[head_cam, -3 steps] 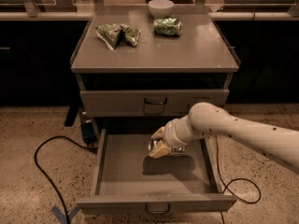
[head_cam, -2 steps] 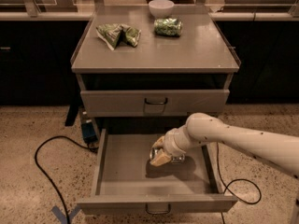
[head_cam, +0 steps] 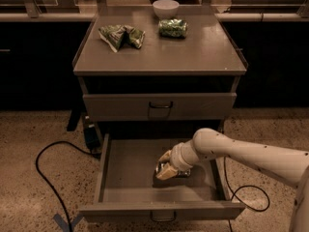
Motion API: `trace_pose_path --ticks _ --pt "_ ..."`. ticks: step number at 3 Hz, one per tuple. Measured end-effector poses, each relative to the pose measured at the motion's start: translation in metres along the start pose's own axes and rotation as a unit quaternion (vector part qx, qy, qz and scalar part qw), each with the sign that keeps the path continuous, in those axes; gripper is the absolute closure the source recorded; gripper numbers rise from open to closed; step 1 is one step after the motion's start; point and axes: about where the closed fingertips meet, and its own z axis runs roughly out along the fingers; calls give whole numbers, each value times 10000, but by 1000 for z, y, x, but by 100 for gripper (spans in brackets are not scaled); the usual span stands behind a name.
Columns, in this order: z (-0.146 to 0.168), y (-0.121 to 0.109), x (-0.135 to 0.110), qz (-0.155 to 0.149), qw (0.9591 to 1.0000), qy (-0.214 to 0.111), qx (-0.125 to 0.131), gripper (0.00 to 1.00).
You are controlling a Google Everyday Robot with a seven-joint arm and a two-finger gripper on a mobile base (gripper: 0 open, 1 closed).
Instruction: Place redbull can into middle drawer
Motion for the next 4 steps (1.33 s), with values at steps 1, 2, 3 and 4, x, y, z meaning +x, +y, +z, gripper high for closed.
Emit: trace_pose_path --ticks 1,2,3,4 --pt "21 10 17 114 9998 19 -186 100" --pt "58 15 40 214 9983 106 -537 100" --pt "86 15 59 302 9977 227 -561 100" --pt "88 15 61 310 9978 227 -548 100"
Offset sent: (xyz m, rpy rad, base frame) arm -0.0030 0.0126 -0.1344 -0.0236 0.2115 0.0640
